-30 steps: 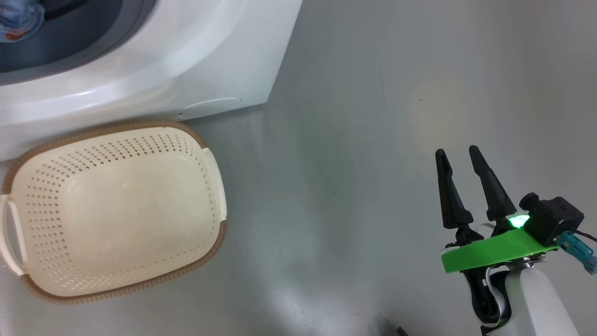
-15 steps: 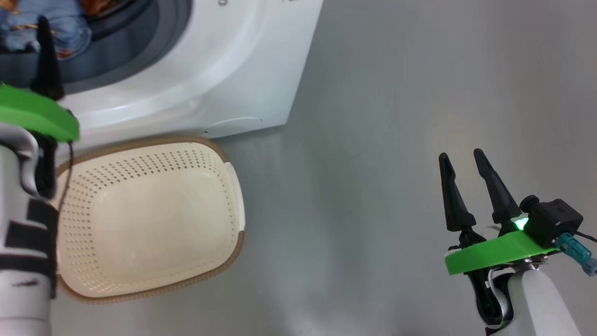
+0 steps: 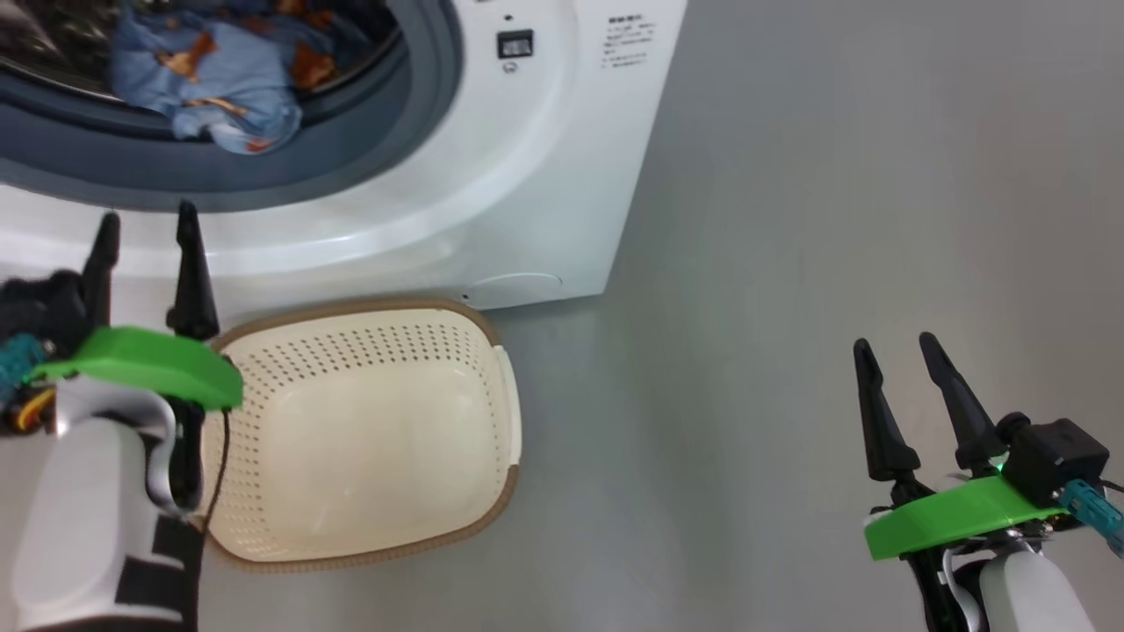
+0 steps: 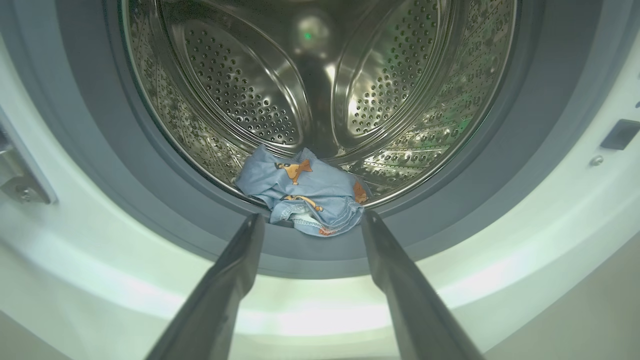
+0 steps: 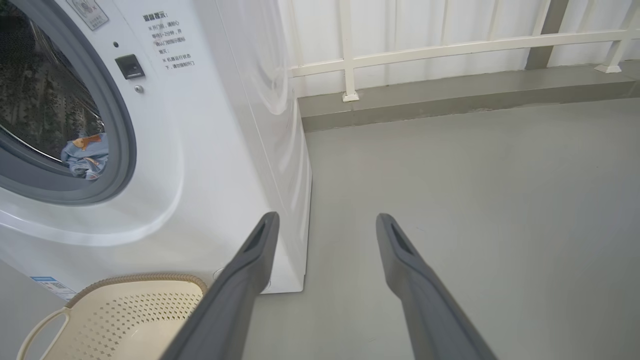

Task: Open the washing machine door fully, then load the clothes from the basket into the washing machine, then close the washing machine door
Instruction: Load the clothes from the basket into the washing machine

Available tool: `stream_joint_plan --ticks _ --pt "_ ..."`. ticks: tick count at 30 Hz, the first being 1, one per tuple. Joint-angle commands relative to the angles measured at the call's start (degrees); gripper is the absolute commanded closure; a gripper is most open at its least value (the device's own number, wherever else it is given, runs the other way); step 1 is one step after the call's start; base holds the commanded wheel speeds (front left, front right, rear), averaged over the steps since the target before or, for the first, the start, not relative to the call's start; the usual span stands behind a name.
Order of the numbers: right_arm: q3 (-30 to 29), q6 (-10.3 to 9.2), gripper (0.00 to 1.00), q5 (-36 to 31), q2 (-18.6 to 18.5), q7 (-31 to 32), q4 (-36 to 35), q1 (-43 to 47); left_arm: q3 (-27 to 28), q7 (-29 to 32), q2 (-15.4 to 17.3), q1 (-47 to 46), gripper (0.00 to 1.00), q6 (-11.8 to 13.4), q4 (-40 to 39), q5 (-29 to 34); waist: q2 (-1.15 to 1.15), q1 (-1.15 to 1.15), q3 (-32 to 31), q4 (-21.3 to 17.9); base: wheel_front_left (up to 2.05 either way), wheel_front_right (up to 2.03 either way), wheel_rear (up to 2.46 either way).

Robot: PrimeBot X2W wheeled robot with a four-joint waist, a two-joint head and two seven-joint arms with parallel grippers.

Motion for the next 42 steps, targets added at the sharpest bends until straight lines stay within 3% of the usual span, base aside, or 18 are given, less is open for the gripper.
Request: stream_joint_plan --ticks 1,28,42 --pt "1.11 0.09 0.00 -0.39 -0.45 -0.27 -1.19 0.73 1.42 -0.31 1.84 0.90 0.00 -0.15 -1.75 0.73 0.00 0.00 -2.24 2.17 0.00 0.00 0.00" --pt "-2.95 0.09 0.00 0.45 -3.77 -0.27 -0.92 10.91 4.35 -0.31 0.04 27.71 0.00 -0.15 -14.59 1.05 0.00 0.00 -13.98 7.29 0.00 0.00 0.00" --pt "-3.33 0.09 0.00 0.35 -3.38 -0.27 -1.11 12.40 5.78 -0.31 -0.69 31.29 0.00 -0.15 -17.19 1.40 0.00 0.00 -15.02 7.58 0.00 0.00 0.00"
